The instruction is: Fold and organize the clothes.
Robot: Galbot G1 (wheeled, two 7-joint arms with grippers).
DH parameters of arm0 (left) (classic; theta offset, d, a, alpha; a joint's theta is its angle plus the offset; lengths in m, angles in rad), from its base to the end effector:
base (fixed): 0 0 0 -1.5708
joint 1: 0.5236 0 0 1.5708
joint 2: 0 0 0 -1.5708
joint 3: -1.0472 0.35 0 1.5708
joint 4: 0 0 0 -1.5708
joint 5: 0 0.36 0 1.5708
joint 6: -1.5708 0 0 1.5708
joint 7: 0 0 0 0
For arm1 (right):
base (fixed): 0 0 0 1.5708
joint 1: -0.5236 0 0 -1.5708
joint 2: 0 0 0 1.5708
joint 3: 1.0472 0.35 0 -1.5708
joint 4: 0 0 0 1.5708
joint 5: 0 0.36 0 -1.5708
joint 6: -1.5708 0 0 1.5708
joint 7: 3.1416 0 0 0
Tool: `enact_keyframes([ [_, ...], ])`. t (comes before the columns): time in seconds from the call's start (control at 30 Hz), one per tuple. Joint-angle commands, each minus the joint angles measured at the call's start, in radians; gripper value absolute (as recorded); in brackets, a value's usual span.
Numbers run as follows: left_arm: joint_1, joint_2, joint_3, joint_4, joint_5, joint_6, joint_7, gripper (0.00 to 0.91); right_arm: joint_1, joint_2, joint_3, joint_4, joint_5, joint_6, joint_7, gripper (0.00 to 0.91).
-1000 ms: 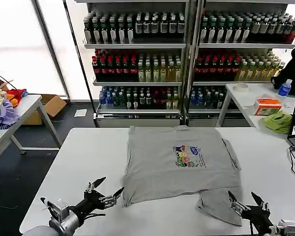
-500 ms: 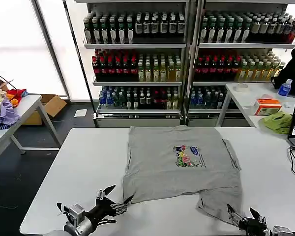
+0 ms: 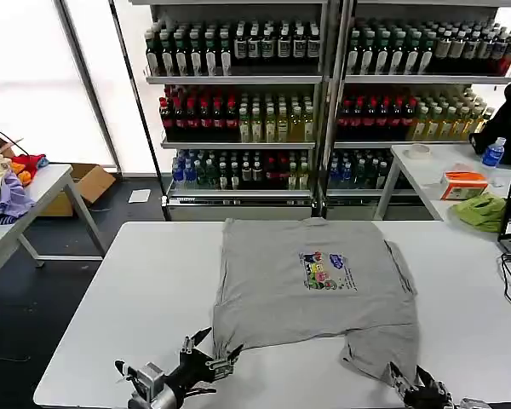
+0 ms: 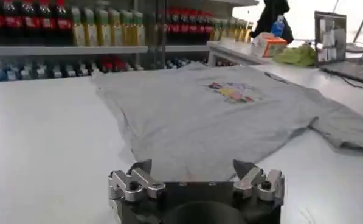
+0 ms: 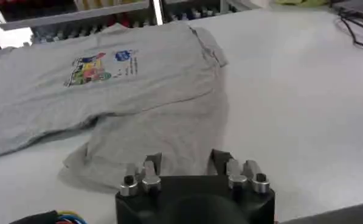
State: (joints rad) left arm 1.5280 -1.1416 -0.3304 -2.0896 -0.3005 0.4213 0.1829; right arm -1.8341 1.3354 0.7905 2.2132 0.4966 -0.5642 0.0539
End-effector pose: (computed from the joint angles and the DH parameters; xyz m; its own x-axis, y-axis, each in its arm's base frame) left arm 0.1884 0.0168 -0.3023 -0.7471 0.4917 0.4474 0.5014 0.8586 -0.1063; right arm 0.1164 -0.1052 -0.2766 -0.7852 0.0297 0.6186 0.1220 0.9867 0.1075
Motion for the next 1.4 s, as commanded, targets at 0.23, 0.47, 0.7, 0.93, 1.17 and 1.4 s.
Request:
enact_keyframes([
  [0.23, 0.004, -0.029, 0.028, 0.042, 0.073, -0.019, -0.015, 0.806, -0.004, 0.003, -0.021, -0.005, -0.008, 0.004, -0.012, 0.000],
  [0.47, 0.003, -0.027, 0.029, 0.055, 0.072, -0.023, -0.016, 0.393, -0.007, 0.008, -0.027, -0.012, -0.014, 0.015, -0.017, 0.000],
  [0.7, 0.002, -0.027, 0.026, 0.057, 0.070, -0.028, -0.018, 0.050, -0.007, 0.010, -0.023, -0.011, -0.012, 0.021, -0.018, 0.000],
  [0.93, 0.002, -0.021, 0.024, 0.073, 0.069, -0.039, -0.017, 0.010, -0.009, 0.009, -0.015, -0.008, -0.009, 0.025, -0.023, 0.000],
  [1.17, 0.008, -0.023, 0.014, 0.063, 0.067, -0.044, -0.015, 0.010, -0.016, 0.014, -0.017, 0.006, -0.008, 0.031, -0.031, 0.000],
  [1.4, 0.042, -0.026, -0.005, -0.013, 0.066, -0.041, -0.013, 0.010, -0.039, 0.028, -0.009, 0.041, -0.006, 0.042, -0.044, 0.000],
])
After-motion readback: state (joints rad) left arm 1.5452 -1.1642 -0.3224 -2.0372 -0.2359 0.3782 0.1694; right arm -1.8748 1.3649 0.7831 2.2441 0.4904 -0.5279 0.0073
